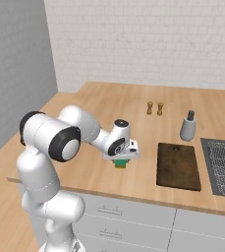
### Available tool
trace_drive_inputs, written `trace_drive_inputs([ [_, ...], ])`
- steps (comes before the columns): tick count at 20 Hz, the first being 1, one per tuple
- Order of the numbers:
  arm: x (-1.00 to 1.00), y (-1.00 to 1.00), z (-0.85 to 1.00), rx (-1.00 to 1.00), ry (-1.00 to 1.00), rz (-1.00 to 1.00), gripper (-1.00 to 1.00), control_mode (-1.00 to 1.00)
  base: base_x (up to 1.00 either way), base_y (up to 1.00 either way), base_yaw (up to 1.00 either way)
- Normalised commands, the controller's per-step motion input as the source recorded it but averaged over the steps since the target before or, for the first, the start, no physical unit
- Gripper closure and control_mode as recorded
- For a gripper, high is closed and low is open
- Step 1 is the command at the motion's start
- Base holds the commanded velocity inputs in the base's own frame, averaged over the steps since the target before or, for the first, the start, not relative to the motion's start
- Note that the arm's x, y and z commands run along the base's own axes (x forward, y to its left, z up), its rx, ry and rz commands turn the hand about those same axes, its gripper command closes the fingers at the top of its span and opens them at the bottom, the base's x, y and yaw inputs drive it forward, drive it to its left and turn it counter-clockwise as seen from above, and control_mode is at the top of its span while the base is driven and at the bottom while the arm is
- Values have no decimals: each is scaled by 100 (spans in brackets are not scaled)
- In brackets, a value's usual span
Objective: Pick up the sponge from the counter and clean the cutting board by briefly scrubbing or pressing down on the cutting board. Once finished, release the sponge.
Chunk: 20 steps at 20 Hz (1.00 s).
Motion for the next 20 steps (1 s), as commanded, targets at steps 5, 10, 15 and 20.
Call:
trace_drive_inputs([
  [5, -15, -14, 24, 0, -1, 0, 100, -100, 0, 0, 0],
  [10, -31, -63, 30, 4, -5, 0, 100, -100, 0, 0, 0],
  [15, -19, -65, 13, 1, -3, 0, 100, -100, 0, 0, 0],
  [20, -3, -59, 13, 0, 0, -7, 100, -100, 0, 0, 0],
])
